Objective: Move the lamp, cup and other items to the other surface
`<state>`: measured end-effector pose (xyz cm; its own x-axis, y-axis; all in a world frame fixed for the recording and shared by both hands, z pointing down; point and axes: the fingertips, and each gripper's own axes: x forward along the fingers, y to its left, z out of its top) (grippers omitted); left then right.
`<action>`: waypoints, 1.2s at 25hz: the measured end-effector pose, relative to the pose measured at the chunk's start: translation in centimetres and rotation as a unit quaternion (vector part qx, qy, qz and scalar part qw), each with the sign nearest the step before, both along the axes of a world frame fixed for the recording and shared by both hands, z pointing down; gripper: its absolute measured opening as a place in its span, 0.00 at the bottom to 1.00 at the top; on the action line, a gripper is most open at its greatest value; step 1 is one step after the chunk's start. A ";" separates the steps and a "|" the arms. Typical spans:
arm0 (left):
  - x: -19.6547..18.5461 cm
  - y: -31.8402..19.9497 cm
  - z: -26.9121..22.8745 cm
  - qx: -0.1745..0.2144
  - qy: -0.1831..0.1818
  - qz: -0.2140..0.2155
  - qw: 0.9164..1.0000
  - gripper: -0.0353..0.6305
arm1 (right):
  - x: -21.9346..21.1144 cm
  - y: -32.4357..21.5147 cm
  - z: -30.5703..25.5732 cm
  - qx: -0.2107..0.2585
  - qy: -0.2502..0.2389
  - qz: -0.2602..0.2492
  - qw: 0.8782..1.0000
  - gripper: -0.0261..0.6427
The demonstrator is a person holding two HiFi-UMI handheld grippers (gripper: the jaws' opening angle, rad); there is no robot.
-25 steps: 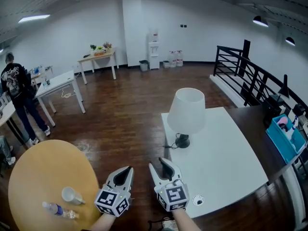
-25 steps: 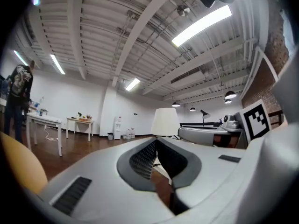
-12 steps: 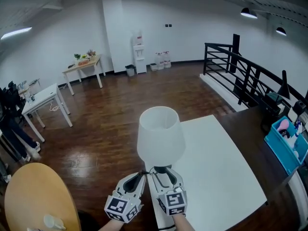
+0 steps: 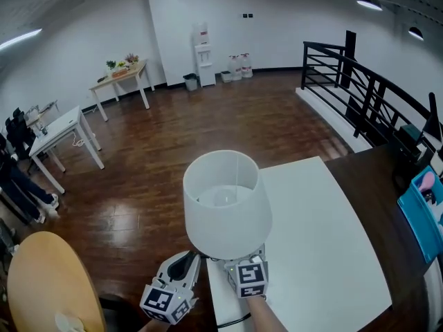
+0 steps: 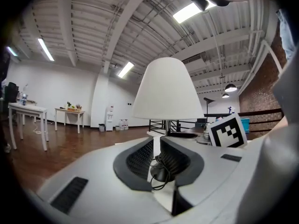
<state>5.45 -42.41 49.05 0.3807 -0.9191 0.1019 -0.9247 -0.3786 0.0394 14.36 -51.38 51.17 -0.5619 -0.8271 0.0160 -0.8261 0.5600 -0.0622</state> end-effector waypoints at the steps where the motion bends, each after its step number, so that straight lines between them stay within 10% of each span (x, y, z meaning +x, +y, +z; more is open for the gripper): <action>1: -0.1 -0.5 0.2 -0.002 0.000 -0.002 1.000 0.14 | -0.4 -0.6 -0.2 0.007 0.003 -0.004 1.000 0.48; 5: -0.3 -1.7 0.7 -0.009 0.000 -0.004 1.000 0.14 | -1.8 -2.3 -0.5 0.030 0.035 -0.020 0.999 0.45; 7: -0.6 -2.0 0.7 -0.010 0.001 -0.003 1.000 0.14 | -2.3 -2.3 -1.2 0.044 0.052 -0.026 0.997 0.23; 16: -0.8 -2.5 0.6 -0.011 -0.001 -0.007 1.000 0.14 | -2.9 -1.6 -1.9 0.059 0.064 -0.036 0.996 0.22; 30: -6.2 1.8 -2.7 0.015 0.000 -0.076 0.997 0.14 | -15.8 7.3 -6.2 0.071 0.057 -0.175 0.980 0.22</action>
<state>-0.73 -40.62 46.31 0.2366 -0.9688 0.0737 -0.9715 -0.2350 0.0299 -1.42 -44.07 45.01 -0.8124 -0.5830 -0.0071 -0.5796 0.8063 0.1182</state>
